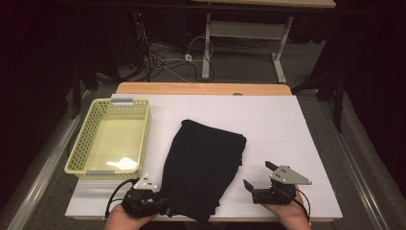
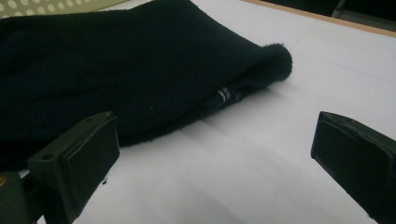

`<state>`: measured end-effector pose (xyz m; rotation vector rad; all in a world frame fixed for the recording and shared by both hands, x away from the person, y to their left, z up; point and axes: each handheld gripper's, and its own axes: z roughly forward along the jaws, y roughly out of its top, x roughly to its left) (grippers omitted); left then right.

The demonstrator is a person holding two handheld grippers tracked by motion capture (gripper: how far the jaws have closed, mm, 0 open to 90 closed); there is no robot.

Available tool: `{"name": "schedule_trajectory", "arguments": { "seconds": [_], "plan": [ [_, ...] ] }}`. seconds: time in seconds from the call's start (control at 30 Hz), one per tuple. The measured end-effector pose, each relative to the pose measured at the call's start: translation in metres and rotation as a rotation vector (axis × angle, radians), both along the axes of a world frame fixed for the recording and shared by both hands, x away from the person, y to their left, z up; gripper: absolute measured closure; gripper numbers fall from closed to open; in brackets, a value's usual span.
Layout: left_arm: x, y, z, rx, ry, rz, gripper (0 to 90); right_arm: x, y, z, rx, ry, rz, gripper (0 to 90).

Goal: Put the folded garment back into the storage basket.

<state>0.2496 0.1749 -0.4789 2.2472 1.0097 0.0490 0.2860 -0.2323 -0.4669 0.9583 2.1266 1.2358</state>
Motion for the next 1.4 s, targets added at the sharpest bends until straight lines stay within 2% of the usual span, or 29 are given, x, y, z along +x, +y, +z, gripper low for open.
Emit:
{"name": "schedule_trajectory", "arguments": {
  "seconds": [0.1,0.2,0.4,0.6,0.8,0.87,0.97,1.03,1.07,1.27,1.4],
  "plan": [
    [-0.002,-0.001,-0.001,0.008,-0.028,-0.005,69.1,0.009,0.006,0.003,-0.004,0.006,-0.007,3.0],
    [-0.003,-0.001,-0.001,0.016,-0.043,-0.013,70.0,0.022,0.011,0.005,0.011,0.020,-0.032,4.1],
    [-0.002,0.002,-0.002,-0.004,-0.042,-0.021,70.0,0.051,0.020,0.005,-0.001,0.041,-0.077,7.0],
    [-0.003,0.002,-0.002,0.000,-0.049,-0.022,69.8,0.079,0.029,0.012,-0.027,0.075,-0.107,16.1],
    [-0.003,0.002,-0.003,-0.004,-0.050,-0.016,69.7,0.119,0.039,0.012,-0.054,0.143,-0.156,22.7],
    [-0.003,0.002,-0.003,-0.008,-0.051,-0.012,69.6,0.130,0.039,0.007,-0.053,0.167,-0.180,23.8],
    [-0.004,0.002,-0.003,-0.010,-0.050,-0.009,69.6,0.144,0.036,-0.005,-0.059,0.233,-0.195,22.0],
    [-0.003,0.003,-0.004,-0.018,-0.048,-0.007,69.6,0.148,0.036,-0.013,-0.063,0.291,-0.177,19.3],
    [-0.003,0.003,-0.004,-0.021,-0.046,-0.008,69.6,0.148,0.037,-0.017,-0.064,0.304,-0.164,18.1],
    [-0.002,0.004,-0.004,-0.020,-0.046,-0.012,69.6,0.144,0.043,-0.015,-0.060,0.309,-0.097,39.0],
    [-0.003,0.004,-0.005,-0.023,-0.048,-0.009,69.6,0.145,0.044,-0.015,-0.053,0.301,-0.073,44.0]
  ]
}}
